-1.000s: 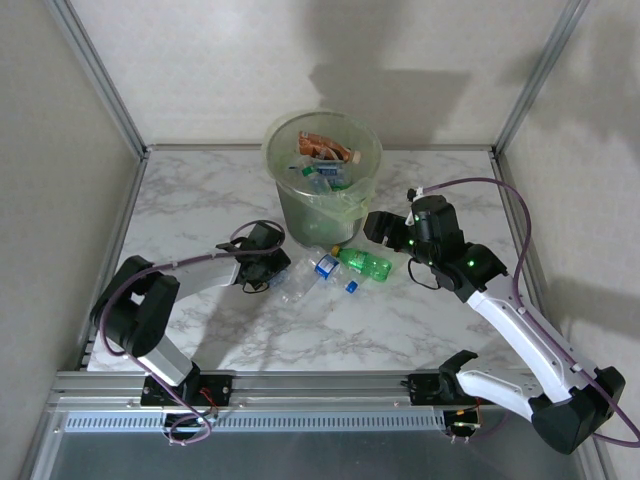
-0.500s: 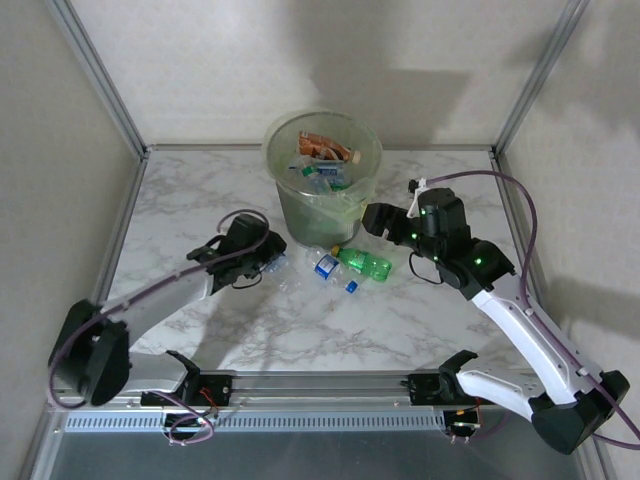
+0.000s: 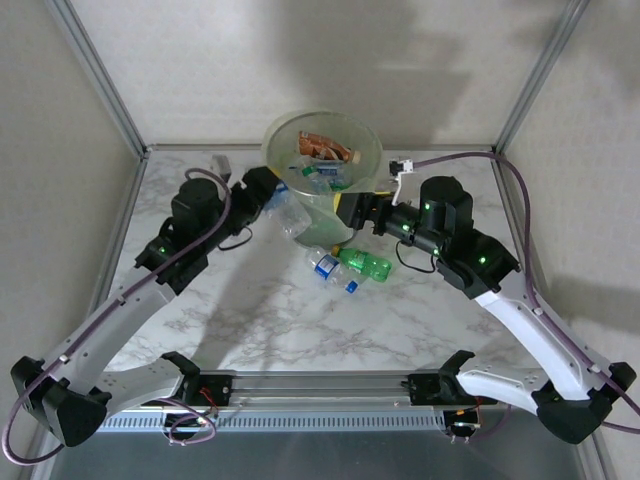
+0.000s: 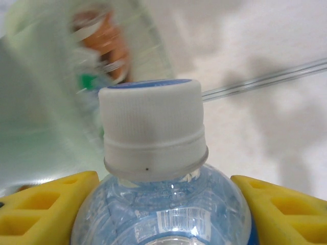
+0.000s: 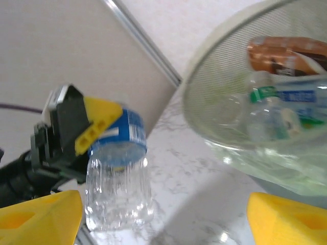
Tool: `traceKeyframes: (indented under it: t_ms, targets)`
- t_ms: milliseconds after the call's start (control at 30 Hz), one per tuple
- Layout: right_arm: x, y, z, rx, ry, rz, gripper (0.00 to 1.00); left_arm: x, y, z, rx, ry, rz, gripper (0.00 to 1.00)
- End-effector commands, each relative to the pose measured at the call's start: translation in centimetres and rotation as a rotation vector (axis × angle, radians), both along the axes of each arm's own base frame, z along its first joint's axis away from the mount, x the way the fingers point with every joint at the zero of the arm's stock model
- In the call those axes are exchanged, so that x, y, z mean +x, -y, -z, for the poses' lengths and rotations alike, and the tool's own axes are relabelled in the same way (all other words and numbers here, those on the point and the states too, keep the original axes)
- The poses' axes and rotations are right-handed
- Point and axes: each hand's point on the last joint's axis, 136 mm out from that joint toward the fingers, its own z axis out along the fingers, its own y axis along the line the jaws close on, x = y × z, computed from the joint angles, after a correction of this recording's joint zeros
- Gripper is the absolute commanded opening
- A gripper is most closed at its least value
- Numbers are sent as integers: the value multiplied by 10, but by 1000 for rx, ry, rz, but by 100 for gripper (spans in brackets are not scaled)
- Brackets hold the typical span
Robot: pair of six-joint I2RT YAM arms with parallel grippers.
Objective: Put the plastic bottles in the bin
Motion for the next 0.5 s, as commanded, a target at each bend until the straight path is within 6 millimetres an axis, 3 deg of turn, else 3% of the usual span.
traceKeyframes:
  t_ms: [0,100,233,467]
  targets:
    - [-10,-9,-37,83,90,-67,85,6,3,-46,-95,116,1,57]
    - [-17,-14,-49,130,104,-120,88,11,3,-59,-163,149,-9,57]
    - [-22,-23,-59,191,111,-175,94,15,5,-56,-246,148,-13,56]
    - [-10,-46,-46,224,53,-205,97,16,6,-55,-403,157,2,56]
